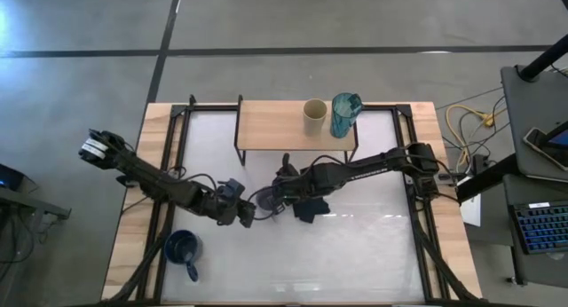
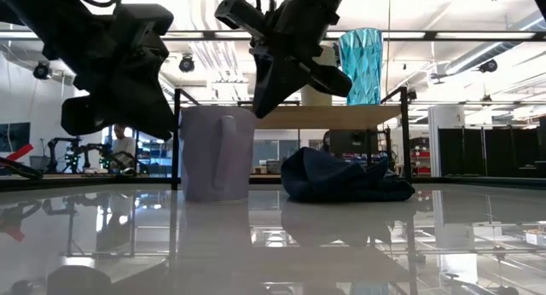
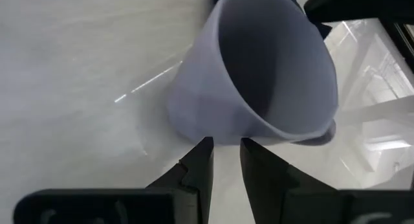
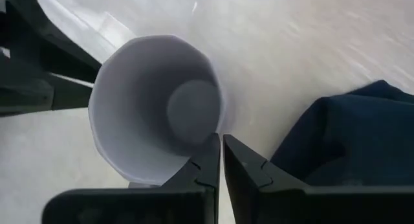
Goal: Stack small to large cups/mugs on shelf
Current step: Put the gray mug on the shelf
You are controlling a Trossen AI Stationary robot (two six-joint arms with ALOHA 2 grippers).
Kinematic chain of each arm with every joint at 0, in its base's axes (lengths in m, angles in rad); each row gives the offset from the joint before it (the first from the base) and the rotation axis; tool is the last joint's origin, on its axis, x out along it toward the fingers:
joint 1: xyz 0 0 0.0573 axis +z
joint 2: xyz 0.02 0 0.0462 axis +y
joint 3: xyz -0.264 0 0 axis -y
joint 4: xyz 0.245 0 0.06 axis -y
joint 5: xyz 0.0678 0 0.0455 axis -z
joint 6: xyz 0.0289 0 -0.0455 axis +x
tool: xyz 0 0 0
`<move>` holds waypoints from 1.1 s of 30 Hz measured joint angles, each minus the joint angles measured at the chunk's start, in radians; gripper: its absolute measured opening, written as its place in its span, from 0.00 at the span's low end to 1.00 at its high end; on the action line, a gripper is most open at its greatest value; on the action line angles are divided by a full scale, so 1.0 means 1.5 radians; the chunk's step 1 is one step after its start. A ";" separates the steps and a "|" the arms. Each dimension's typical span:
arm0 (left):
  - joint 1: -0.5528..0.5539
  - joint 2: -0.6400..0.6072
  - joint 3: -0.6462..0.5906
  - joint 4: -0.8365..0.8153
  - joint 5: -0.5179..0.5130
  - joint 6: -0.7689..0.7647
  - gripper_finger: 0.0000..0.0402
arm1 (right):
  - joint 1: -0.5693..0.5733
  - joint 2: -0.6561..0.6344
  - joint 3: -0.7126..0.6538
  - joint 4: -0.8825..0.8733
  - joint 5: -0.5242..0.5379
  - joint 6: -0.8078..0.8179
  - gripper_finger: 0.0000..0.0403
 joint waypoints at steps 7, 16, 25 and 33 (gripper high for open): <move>0.025 -0.001 0.000 -0.004 0.000 0.029 0.16 | 0.008 0.001 0.009 -0.011 -0.029 -0.007 0.03; 0.033 -0.020 0.001 -0.025 0.013 0.030 0.16 | 0.019 -0.015 0.015 -0.054 -0.014 -0.024 0.03; 0.020 -0.146 0.001 -0.013 0.063 0.094 0.16 | 0.019 -0.059 0.027 -0.092 0.059 -0.037 0.03; 0.088 -0.164 0.011 -0.019 0.156 0.079 0.18 | 0.019 -0.073 0.027 -0.096 0.059 -0.023 0.22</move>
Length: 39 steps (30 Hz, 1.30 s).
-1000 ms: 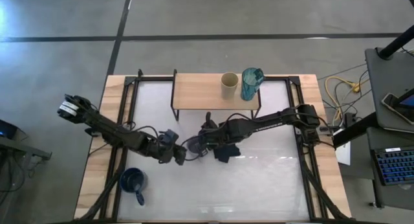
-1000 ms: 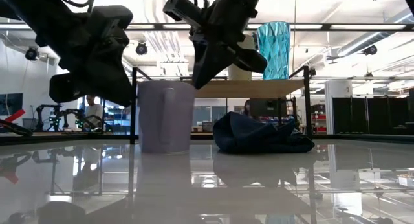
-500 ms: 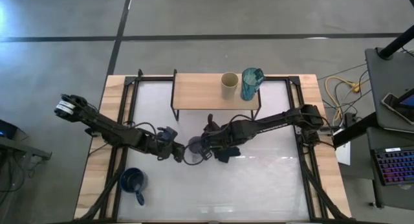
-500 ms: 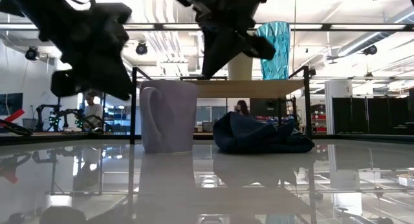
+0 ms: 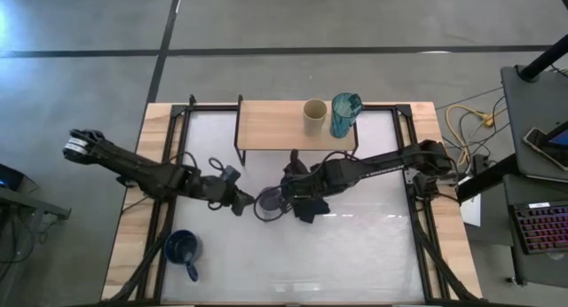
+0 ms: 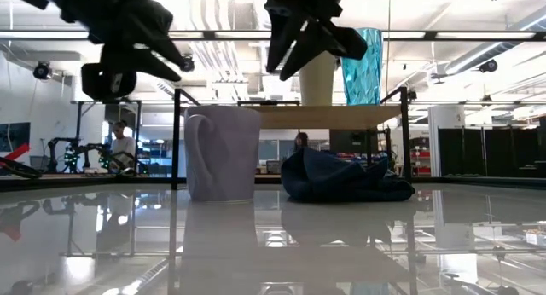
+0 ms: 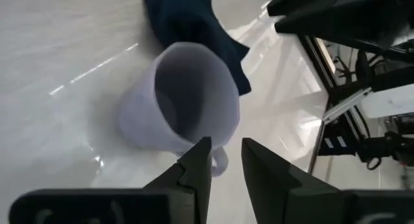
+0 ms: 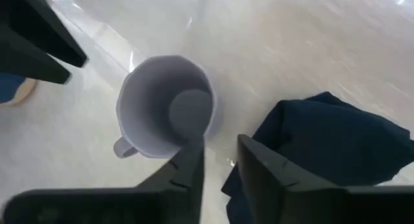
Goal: Stack small to large cups/mugs on shelf
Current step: Put the gray mug on the shelf
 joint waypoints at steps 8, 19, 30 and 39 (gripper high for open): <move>0.001 0.051 0.198 -0.342 -0.098 0.039 0.05 | 0.004 -0.018 0.000 -0.022 -0.005 0.008 0.42; 0.007 0.223 0.391 -0.508 -0.103 0.015 0.10 | 0.032 -0.106 0.000 -0.181 0.117 0.048 0.47; 0.018 0.293 0.407 -0.506 -0.040 0.009 0.24 | 0.093 -0.208 -0.001 -0.325 0.208 0.152 0.51; 0.036 0.288 0.400 -0.478 -0.039 -0.021 0.28 | 0.124 -0.222 -0.002 -0.412 0.222 0.216 0.51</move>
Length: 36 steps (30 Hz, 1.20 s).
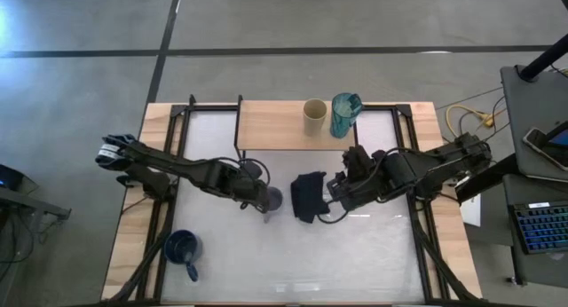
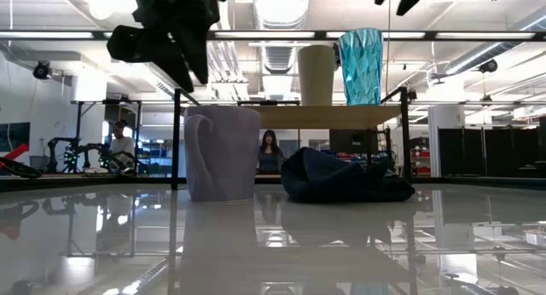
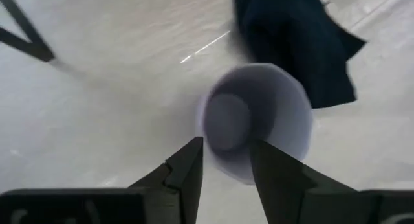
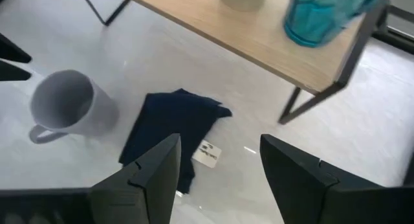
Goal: Stack small to large cups/mugs on shelf
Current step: Put the gray mug on the shelf
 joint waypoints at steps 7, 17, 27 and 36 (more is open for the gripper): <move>0.004 0.025 -0.002 0.026 0.020 0.000 0.29 | 0.010 -0.002 0.000 -0.010 0.000 0.012 0.51; 0.009 0.058 -0.012 0.005 0.043 0.001 0.29 | 0.010 -0.001 0.000 -0.009 0.000 0.017 0.51; 0.021 0.079 -0.021 0.013 0.058 0.001 0.28 | 0.010 -0.001 0.000 -0.008 0.001 0.015 0.51; 0.031 0.086 -0.021 0.021 0.058 0.006 0.12 | 0.010 -0.001 -0.001 -0.008 0.001 0.014 0.51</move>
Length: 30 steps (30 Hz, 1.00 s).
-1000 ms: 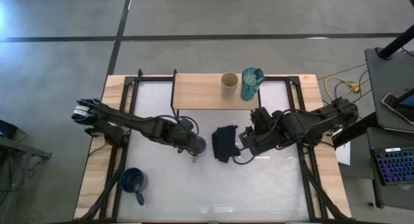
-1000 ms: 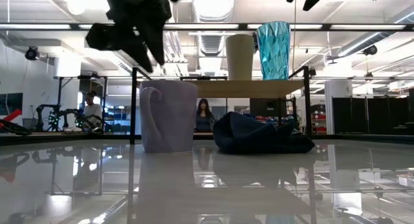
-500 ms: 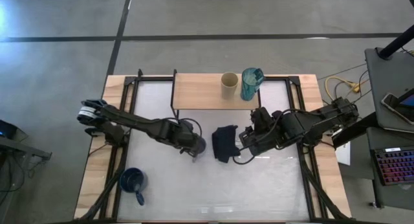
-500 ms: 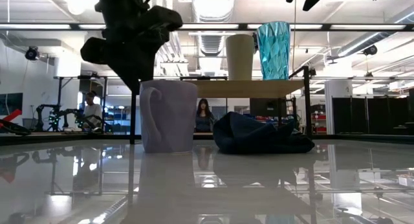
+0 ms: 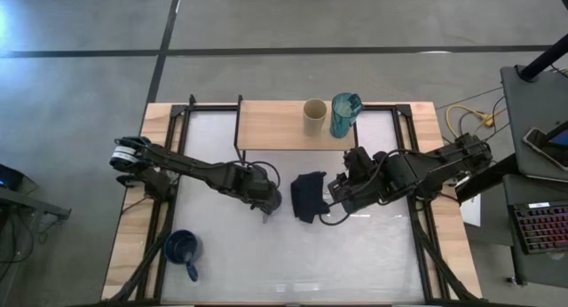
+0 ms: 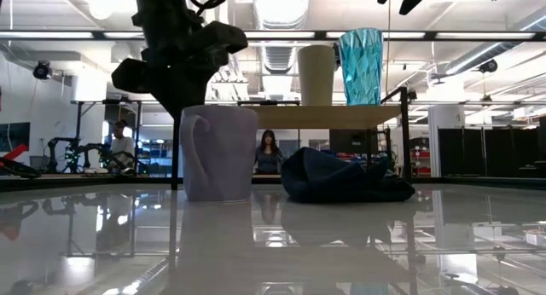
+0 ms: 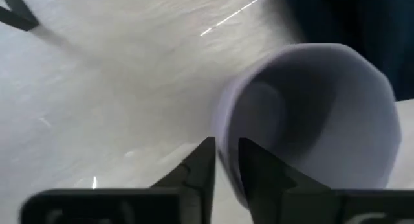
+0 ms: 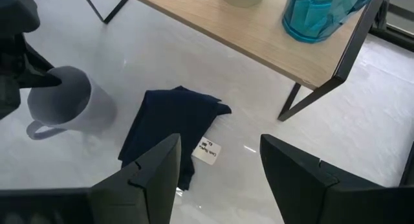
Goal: Stack small to large cups/mugs on shelf
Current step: Put the gray mug on the shelf
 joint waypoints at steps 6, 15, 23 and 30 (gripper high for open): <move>0.002 0.001 -0.002 0.013 0.000 0.019 0.02 | 0.000 0.000 -0.002 -0.001 0.000 -0.007 0.51; 0.015 -0.008 0.015 0.007 0.018 0.047 0.01 | 0.000 0.000 -0.002 -0.001 0.000 -0.011 0.51; 0.060 -0.069 0.162 -0.116 -0.022 0.087 0.00 | 0.000 0.000 -0.002 -0.004 0.000 -0.018 0.51; 0.136 -0.069 0.316 -0.256 -0.080 0.142 0.00 | 0.000 -0.001 -0.002 -0.007 0.001 -0.027 0.51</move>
